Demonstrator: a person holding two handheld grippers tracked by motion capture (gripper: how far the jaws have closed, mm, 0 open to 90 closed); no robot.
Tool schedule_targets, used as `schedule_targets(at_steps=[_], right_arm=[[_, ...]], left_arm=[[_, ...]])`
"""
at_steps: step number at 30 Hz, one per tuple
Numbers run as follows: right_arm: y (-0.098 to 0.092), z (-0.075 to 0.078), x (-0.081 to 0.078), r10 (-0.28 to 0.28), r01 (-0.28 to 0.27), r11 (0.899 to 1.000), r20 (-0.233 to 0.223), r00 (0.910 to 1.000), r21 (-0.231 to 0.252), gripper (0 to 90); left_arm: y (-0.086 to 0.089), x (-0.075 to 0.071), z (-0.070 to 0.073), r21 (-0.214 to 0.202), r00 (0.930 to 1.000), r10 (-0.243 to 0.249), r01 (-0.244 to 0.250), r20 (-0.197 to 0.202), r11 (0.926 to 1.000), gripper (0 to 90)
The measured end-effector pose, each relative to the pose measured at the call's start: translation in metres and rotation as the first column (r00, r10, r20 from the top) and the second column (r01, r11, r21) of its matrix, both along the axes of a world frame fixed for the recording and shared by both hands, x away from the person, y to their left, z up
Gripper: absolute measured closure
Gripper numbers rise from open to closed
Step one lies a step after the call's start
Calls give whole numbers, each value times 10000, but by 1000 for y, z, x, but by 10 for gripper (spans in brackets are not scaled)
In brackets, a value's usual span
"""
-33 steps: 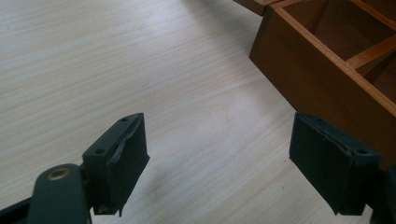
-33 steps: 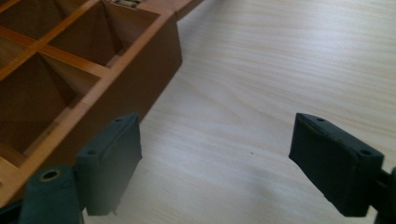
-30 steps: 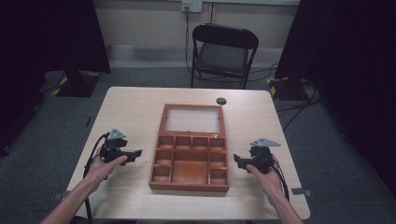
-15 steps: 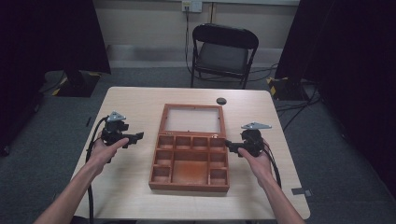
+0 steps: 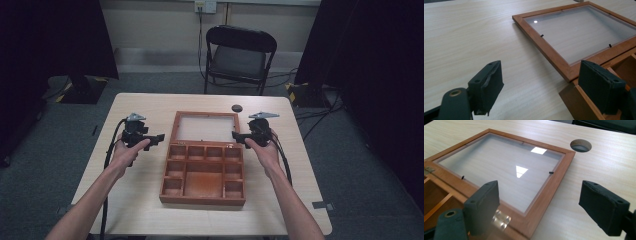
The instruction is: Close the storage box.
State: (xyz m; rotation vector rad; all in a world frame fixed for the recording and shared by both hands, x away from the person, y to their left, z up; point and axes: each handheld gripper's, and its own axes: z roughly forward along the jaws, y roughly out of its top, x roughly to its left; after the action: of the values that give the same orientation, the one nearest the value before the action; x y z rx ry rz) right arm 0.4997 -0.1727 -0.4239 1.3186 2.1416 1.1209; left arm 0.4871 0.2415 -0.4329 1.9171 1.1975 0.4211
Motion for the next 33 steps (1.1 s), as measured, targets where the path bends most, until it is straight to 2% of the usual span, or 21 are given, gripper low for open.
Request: schedule_targets(at_steps=[2,3,5,6,9,12,13,16,18,19,22,24,27,33], right_arm=[[1,-3,8,-119,119,9993,14,9999,-366,173],[1,-5,12,-224,218,9987,-128,9997,-457,167],[1,-9,17,-219,211,9996,-393,9990,-193,163],[1,-11,19,-284,275,9994,-416,9987,-207,162],[2,-19,25,-350,346,9994,-734,9967,-65,154],[5,-26,29,-302,311,9995,-992,9946,77,150],[8,-27,29,-288,300,9995,-1021,9944,102,150],[13,-31,30,-220,226,9997,-970,9950,43,150],[15,-34,32,-216,216,9998,-1106,9936,-13,150],[15,-35,32,-254,261,9996,-1115,9934,48,150],[14,-38,33,-336,362,9992,-1282,9912,182,147],[12,-42,36,-339,358,9993,-1459,9887,102,137],[9,-46,38,-428,553,9962,-1746,9837,677,134],[16,-48,40,-243,381,9963,-1751,9843,764,133]], left_arm=[[-2,4,-1,-49,10000,68,-69,-35,10000,193],[-4,11,-2,-23,9999,90,-90,-64,10000,192],[-7,15,-6,-206,9999,-55,57,106,9998,170],[-9,17,-8,-316,10000,-99,99,-1,9995,149],[-16,22,-14,-603,9993,-223,206,-284,9980,156],[-27,26,-20,-392,9985,-361,344,-413,9986,156],[-30,27,-22,-533,9983,-299,272,-503,9982,156],[-35,31,-29,-472,9966,-245,208,-792,9987,161],[-38,33,-33,-369,9944,-181,143,-1045,9992,163],[-38,34,-34,-516,9933,-218,160,-1138,9985,162],[-38,36,-37,-683,9926,-183,101,-1203,9976,161],[-38,37,-37,-637,9917,-146,64,-1279,9979,159],[-41,39,-38,-678,9904,-224,132,-1364,9976,161],[-48,44,-39,-781,9858,-460,337,-1614,9964,148]])
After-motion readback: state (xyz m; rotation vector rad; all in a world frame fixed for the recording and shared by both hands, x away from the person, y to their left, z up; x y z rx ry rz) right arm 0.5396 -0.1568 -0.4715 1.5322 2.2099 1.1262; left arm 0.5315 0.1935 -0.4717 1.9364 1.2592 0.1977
